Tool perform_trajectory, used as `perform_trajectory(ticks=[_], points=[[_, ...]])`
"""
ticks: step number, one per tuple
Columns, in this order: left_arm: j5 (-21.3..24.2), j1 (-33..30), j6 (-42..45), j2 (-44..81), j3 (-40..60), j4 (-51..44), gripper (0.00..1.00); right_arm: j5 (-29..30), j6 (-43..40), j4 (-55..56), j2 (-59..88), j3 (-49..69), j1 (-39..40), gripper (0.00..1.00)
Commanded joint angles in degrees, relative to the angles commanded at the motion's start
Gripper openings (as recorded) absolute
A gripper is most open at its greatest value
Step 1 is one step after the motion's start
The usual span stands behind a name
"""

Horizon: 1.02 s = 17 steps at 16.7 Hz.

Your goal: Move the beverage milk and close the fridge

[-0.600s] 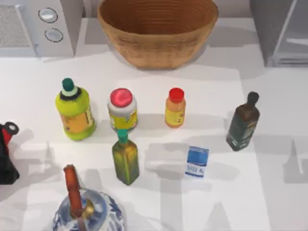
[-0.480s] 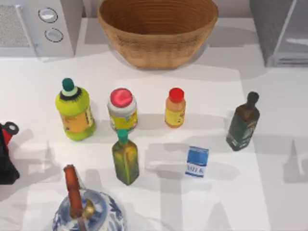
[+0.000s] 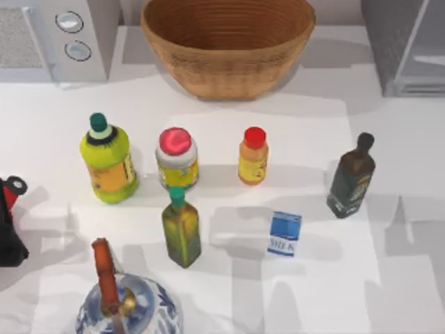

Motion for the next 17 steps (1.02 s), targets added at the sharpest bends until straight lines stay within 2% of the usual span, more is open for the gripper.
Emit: perform_trajectory(ticks=[5,10,12,17], points=[[0.00,0.00,0.00,0.00,0.00,0.00,1.00,18.01,0.34,12.54,13.14,0.60,17.95,1.00],[0.00,0.00,0.00,0.00,0.00,0.00,1.00,31.38,0.58,23.18,24.36,0.95,30.92,1.00],[0.00,0.00,0.00,0.00,0.00,0.00,1.00,33.99,0.61,25.48,26.92,0.92,33.55,1.00],[0.00,0.00,0.00,0.00,0.00,0.00,1.00,34.24,0.62,25.65,27.15,0.75,33.75,1.00]])
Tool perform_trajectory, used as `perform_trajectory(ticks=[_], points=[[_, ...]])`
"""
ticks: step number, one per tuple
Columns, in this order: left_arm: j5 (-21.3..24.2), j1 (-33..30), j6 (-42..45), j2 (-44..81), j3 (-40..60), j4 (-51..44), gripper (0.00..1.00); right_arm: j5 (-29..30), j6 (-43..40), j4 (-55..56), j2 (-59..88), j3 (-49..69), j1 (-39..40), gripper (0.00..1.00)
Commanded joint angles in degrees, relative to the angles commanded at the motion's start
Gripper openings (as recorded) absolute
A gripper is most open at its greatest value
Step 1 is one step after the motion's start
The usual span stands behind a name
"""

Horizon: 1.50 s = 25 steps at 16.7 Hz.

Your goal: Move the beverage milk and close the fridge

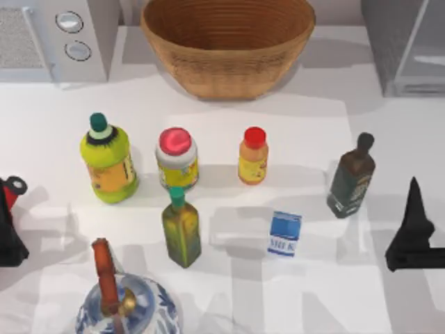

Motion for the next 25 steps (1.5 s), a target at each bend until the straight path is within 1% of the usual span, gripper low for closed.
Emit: perform_trajectory(ticks=[3,7,10,14,17,21,25], points=[[0.00,0.00,0.00,0.00,0.00,0.00,1.00,1.28,0.26,0.96,1.87,0.78,0.18,1.00],[0.00,0.00,0.00,0.00,0.00,0.00,1.00,7.26,1.63,6.30,12.56,5.22,1.94,1.00],[0.00,0.00,0.00,0.00,0.00,0.00,1.00,13.42,3.00,12.44,25.47,10.47,4.35,1.00],[0.00,0.00,0.00,0.00,0.00,0.00,1.00,21.60,4.93,21.98,46.20,18.97,8.66,1.00],[0.00,0.00,0.00,0.00,0.00,0.00,1.00,26.69,6.37,29.05,61.90,25.56,12.25,1.00],[0.00,0.00,0.00,0.00,0.00,0.00,1.00,31.46,8.22,36.84,79.15,33.12,16.59,1.00],[0.00,0.00,0.00,0.00,0.00,0.00,1.00,34.01,9.60,41.47,89.01,37.73,19.39,1.00]])
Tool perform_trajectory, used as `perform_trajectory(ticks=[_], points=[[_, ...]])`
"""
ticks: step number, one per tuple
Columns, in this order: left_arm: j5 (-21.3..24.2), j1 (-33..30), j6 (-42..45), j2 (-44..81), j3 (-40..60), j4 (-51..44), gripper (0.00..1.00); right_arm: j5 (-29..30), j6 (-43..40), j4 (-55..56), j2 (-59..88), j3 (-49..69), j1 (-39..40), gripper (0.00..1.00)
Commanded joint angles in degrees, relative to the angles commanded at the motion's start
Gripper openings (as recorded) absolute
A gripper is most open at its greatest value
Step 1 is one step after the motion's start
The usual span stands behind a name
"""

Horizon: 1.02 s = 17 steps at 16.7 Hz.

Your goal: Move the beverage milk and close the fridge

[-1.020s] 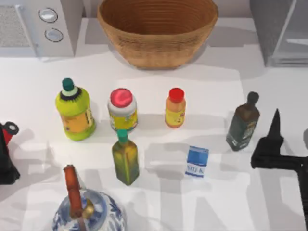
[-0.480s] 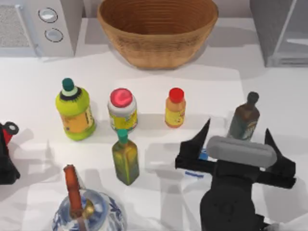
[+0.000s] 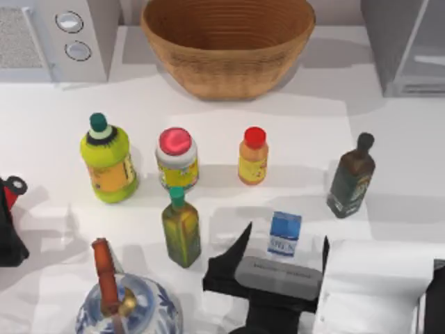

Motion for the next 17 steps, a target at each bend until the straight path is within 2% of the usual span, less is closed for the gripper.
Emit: perform_trajectory(ticks=[7,17], points=[[0.00,0.00,0.00,0.00,0.00,0.00,1.00,0.18,0.14,0.76,1.48,0.56,0.10,1.00],[0.00,0.00,0.00,0.00,0.00,0.00,1.00,-6.71,-7.23,9.23,4.11,2.32,-6.71,1.00]])
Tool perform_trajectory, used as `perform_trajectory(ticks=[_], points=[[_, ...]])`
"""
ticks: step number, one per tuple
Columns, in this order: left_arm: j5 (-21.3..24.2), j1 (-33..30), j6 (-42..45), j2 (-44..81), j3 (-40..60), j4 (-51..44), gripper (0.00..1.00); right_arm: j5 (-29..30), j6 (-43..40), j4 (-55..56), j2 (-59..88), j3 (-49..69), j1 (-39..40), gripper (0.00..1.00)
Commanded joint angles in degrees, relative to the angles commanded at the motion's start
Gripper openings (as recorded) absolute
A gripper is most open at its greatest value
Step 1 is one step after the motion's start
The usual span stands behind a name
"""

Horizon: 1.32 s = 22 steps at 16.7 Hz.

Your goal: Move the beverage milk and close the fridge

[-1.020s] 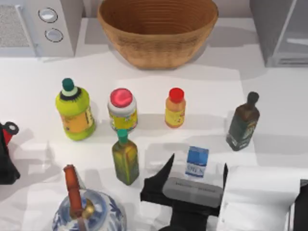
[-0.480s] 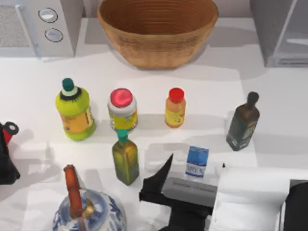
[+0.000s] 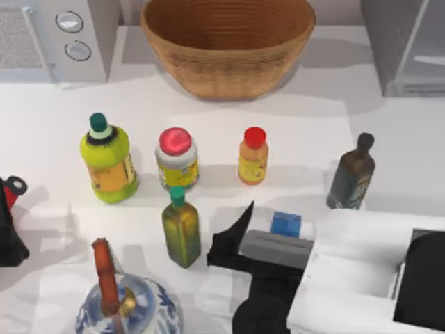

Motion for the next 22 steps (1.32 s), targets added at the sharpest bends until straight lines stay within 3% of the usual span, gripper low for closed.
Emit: perform_trajectory(ticks=[3,16,22], points=[[0.00,0.00,0.00,0.00,0.00,0.00,1.00,0.00,0.00,0.00,0.00,0.00,0.00,1.00],[0.00,0.00,0.00,0.00,0.00,0.00,1.00,0.00,0.00,0.00,0.00,0.00,0.00,0.02],[0.00,0.00,0.00,0.00,0.00,0.00,1.00,0.00,0.00,0.00,0.00,0.00,0.00,0.00]])
